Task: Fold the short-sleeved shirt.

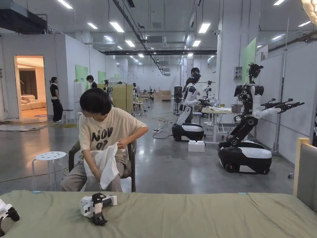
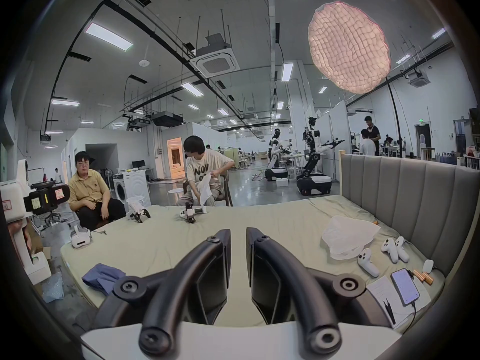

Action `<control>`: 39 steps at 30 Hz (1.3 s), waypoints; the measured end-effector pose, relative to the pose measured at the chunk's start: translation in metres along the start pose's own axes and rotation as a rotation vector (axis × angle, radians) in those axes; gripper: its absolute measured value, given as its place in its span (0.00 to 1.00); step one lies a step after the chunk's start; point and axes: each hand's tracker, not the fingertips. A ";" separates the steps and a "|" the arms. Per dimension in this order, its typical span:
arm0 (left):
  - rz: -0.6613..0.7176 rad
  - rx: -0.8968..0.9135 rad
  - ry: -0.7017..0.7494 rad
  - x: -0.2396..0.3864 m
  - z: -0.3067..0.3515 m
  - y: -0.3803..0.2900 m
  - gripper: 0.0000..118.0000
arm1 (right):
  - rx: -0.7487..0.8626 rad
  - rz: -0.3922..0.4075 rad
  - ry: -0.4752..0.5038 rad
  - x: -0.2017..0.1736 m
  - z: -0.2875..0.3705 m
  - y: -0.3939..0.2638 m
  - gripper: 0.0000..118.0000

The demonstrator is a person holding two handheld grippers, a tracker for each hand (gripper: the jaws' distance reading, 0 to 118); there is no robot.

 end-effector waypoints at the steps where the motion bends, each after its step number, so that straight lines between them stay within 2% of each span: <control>1: 0.004 0.005 -0.005 -0.002 0.000 0.002 0.13 | 0.002 -0.003 0.008 0.001 -0.001 0.003 0.16; 2: 0.014 0.013 -0.011 -0.004 0.000 0.003 0.18 | 0.008 -0.005 0.011 0.001 -0.001 0.004 0.28; 3: 0.027 0.018 -0.016 -0.005 0.000 0.006 0.25 | 0.017 -0.005 0.007 -0.001 0.000 0.009 0.47; 4: 0.038 0.022 -0.017 -0.006 0.000 0.007 0.30 | 0.024 -0.004 0.003 -0.001 0.000 0.010 0.61; 5: 0.046 0.026 -0.020 -0.007 0.001 0.009 0.34 | 0.030 -0.003 -0.001 -0.001 0.000 0.012 0.70; 8: 0.048 0.032 -0.018 -0.006 0.001 0.010 0.41 | 0.048 -0.004 -0.009 0.001 0.001 0.012 0.76; 9: 0.044 0.034 -0.014 -0.006 0.001 0.010 0.55 | 0.047 -0.006 -0.011 0.001 0.001 0.012 0.82; 12: 0.061 0.040 -0.014 -0.006 0.000 0.007 0.90 | 0.042 -0.011 -0.025 0.002 0.001 0.011 0.87; 14: 0.082 0.047 -0.029 -0.007 0.002 0.005 0.98 | 0.037 -0.006 -0.044 0.003 0.001 0.008 0.91; 17: 0.081 0.044 -0.034 -0.006 0.003 0.004 0.99 | 0.028 0.007 -0.050 0.003 0.002 0.004 1.00; 33: 0.068 0.020 -0.013 -0.002 -0.003 0.004 0.99 | 0.025 0.042 -0.066 -0.002 0.000 0.002 1.00; 39: 0.059 0.009 -0.018 0.000 -0.003 0.002 0.99 | 0.018 0.040 -0.037 -0.004 0.001 0.004 1.00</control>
